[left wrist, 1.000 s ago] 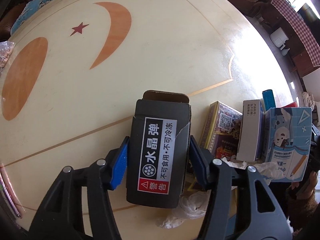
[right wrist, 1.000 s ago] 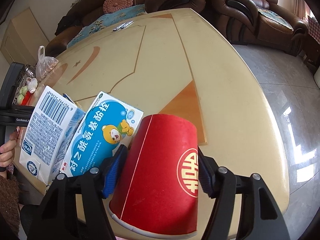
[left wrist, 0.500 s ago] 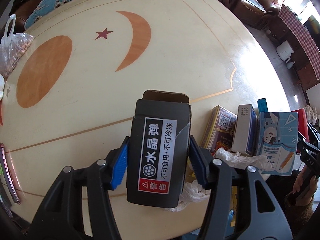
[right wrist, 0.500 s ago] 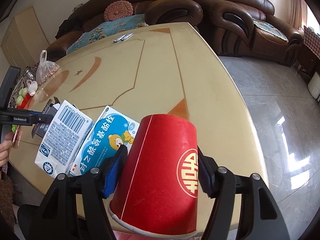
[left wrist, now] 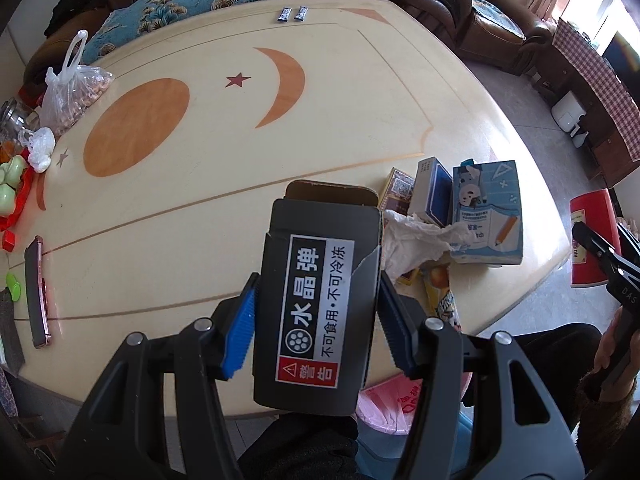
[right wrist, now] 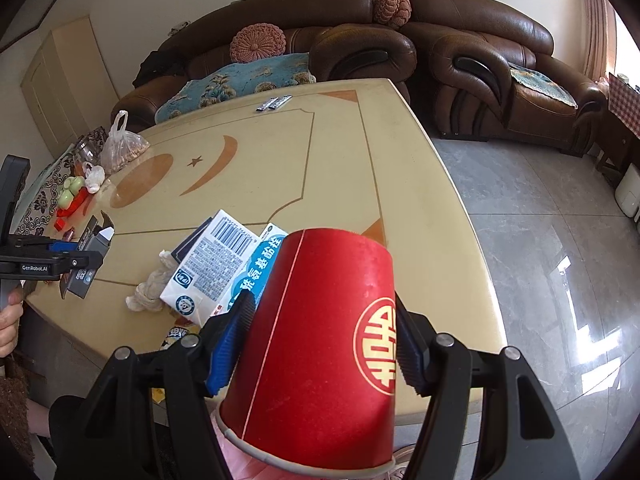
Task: Collect trash
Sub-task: 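Carry the black box and red cup over the pink trash bin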
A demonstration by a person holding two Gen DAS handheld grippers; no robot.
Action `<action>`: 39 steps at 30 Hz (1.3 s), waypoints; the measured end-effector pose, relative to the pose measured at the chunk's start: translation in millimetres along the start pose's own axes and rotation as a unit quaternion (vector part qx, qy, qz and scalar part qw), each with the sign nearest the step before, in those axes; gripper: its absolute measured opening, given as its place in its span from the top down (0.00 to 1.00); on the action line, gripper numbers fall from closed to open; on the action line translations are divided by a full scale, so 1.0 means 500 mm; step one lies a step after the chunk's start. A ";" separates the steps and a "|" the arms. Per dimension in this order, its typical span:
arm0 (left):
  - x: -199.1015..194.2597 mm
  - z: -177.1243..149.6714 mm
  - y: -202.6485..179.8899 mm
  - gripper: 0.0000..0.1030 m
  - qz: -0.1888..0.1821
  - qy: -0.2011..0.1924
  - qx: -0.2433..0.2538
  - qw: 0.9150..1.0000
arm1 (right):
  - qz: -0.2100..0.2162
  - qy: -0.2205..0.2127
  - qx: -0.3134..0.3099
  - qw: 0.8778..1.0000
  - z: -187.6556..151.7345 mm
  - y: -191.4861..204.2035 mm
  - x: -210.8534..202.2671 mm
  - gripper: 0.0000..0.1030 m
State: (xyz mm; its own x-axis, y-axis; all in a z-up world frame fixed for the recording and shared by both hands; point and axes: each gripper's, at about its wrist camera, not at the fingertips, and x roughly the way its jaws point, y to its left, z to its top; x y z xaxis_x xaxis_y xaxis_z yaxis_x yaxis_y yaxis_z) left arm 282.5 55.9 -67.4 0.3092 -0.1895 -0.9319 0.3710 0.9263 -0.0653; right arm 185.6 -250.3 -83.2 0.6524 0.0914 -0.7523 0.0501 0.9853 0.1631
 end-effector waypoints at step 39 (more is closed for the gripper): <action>-0.097 -0.307 -0.183 0.46 -0.030 -0.038 0.042 0.998 | 0.055 0.004 -0.097 0.994 -0.220 0.171 -0.213 0.38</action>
State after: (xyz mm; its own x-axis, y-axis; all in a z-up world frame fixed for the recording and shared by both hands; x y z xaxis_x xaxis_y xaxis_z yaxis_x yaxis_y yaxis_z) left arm 99.2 30.5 -71.0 0.3483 -0.2716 -0.8972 0.4616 0.8827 -0.0880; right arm 37.2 -159.8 -59.1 0.6398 0.2001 -0.7420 -0.1683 0.9786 0.1187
